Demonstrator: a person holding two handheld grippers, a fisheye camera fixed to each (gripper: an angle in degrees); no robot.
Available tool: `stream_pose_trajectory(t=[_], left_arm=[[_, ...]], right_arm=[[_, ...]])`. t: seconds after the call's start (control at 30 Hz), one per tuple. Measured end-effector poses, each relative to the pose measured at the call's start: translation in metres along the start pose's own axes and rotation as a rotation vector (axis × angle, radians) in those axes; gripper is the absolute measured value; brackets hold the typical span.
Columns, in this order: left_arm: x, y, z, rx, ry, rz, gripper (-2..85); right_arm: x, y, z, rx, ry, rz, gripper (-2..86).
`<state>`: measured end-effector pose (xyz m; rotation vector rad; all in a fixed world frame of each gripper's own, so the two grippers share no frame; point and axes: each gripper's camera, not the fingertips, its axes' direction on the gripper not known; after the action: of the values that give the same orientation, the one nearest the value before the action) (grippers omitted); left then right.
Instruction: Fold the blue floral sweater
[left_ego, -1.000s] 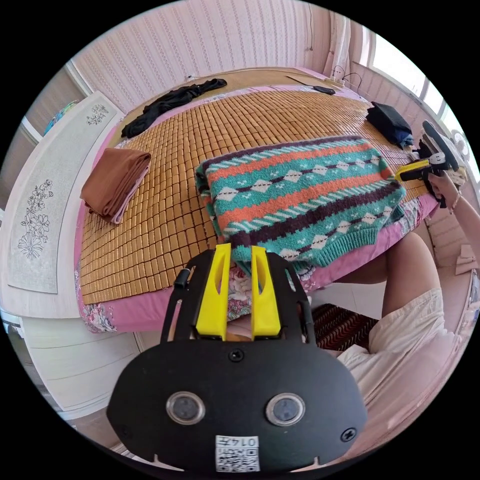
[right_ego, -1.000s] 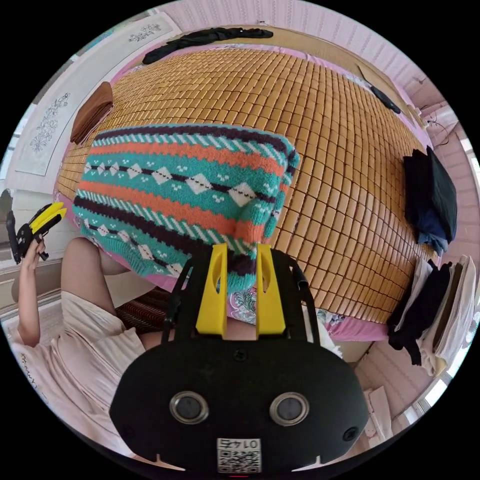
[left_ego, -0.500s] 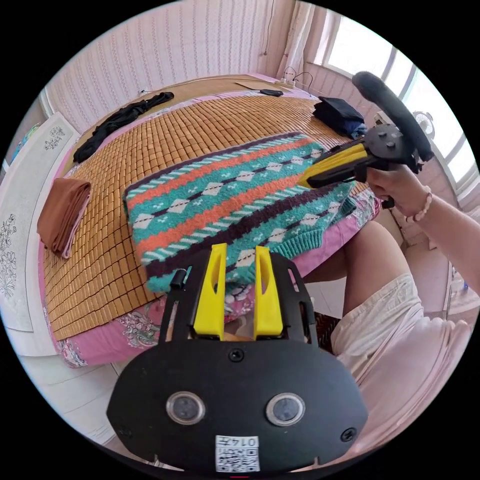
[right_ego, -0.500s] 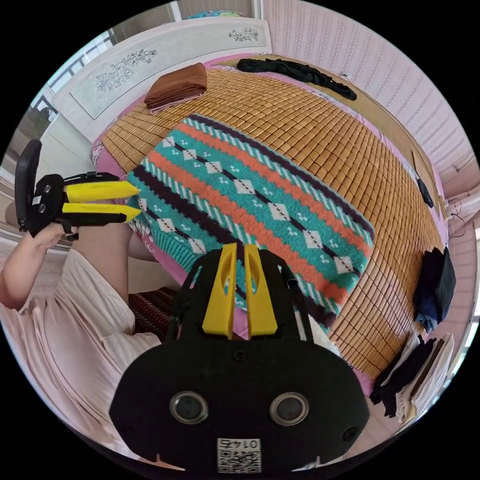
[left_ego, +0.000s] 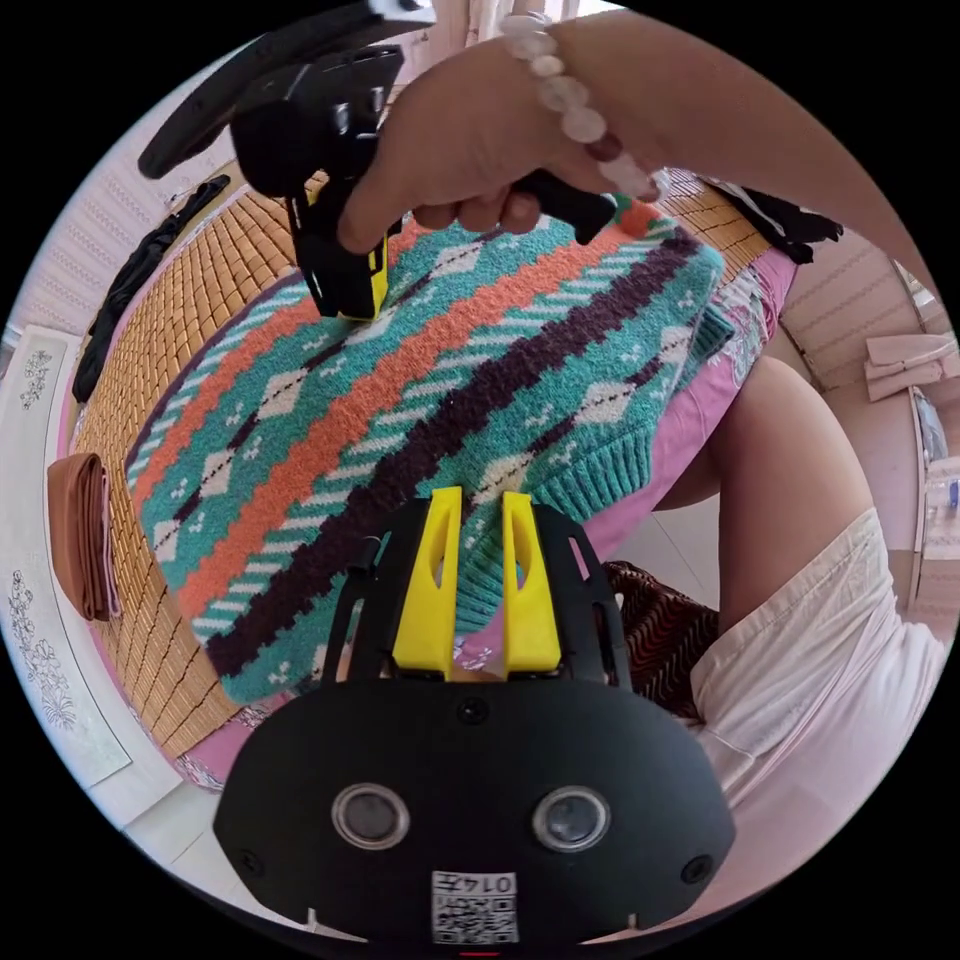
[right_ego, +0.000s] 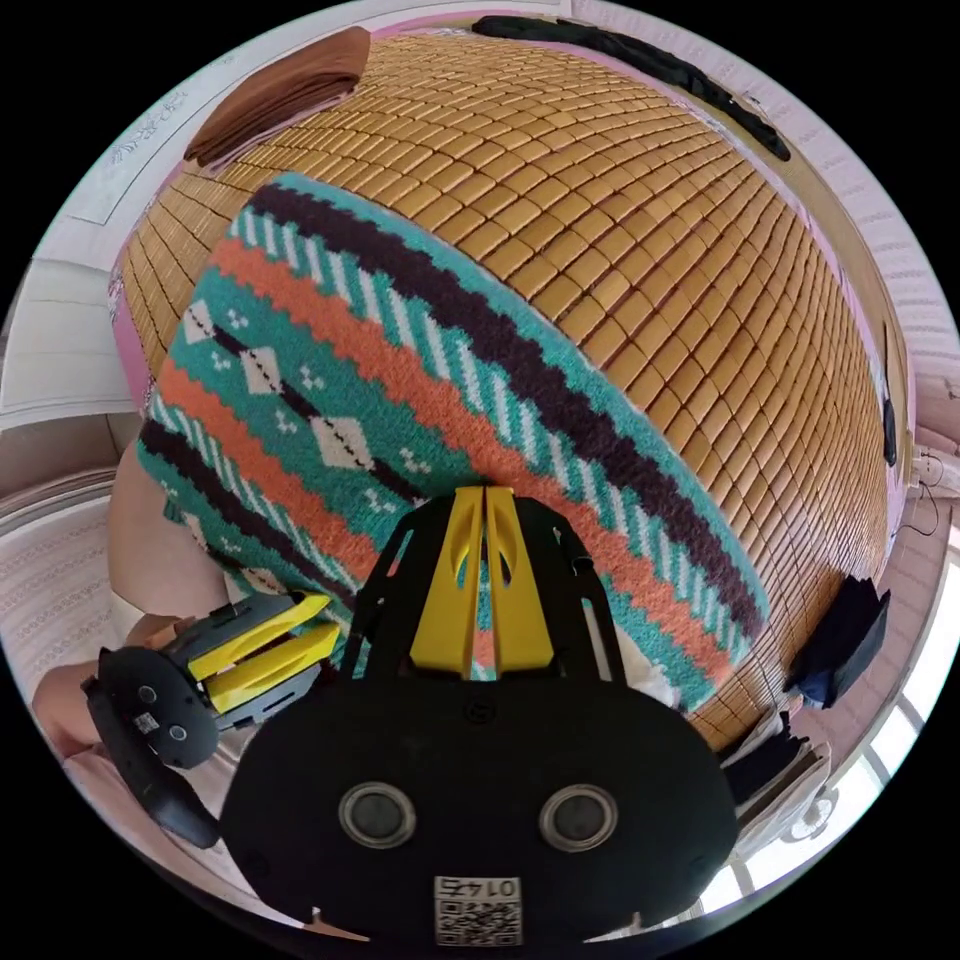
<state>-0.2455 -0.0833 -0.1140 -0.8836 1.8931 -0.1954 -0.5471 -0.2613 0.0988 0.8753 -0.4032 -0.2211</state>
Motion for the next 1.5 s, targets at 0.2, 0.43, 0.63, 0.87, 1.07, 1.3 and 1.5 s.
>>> stream_pose_trajectory(t=[0.2,0.43,0.63,0.87,1.07,1.3,1.5], left_arm=[[0.014,-0.013,0.001,-0.013,-0.060,0.064,7.1],[0.006,-0.015,-0.001,0.015,0.011,0.035,6.9],[0.006,-0.020,-0.003,0.007,0.022,0.033,6.8],[-0.001,-0.026,-0.004,-0.024,0.068,0.013,6.6],[0.003,-0.017,-0.020,-0.022,0.062,-0.009,6.3],[0.032,-0.015,-0.066,0.074,0.072,0.073,7.9],[0.067,-0.028,-0.083,0.161,0.034,0.153,12.0]], right_arm=[[0.003,-0.014,0.007,-0.130,0.000,-0.077,-0.7],[0.021,-0.015,-0.013,-0.066,0.085,-0.155,-0.5],[0.048,-0.001,0.023,-0.052,0.025,-0.039,-0.4],[0.077,0.055,0.033,0.093,-0.009,0.001,-0.6],[0.128,0.204,0.021,0.416,-0.416,0.012,0.1],[0.181,0.419,0.070,0.478,-0.268,0.424,13.1],[0.216,0.488,0.120,0.469,-0.297,0.619,15.4]])
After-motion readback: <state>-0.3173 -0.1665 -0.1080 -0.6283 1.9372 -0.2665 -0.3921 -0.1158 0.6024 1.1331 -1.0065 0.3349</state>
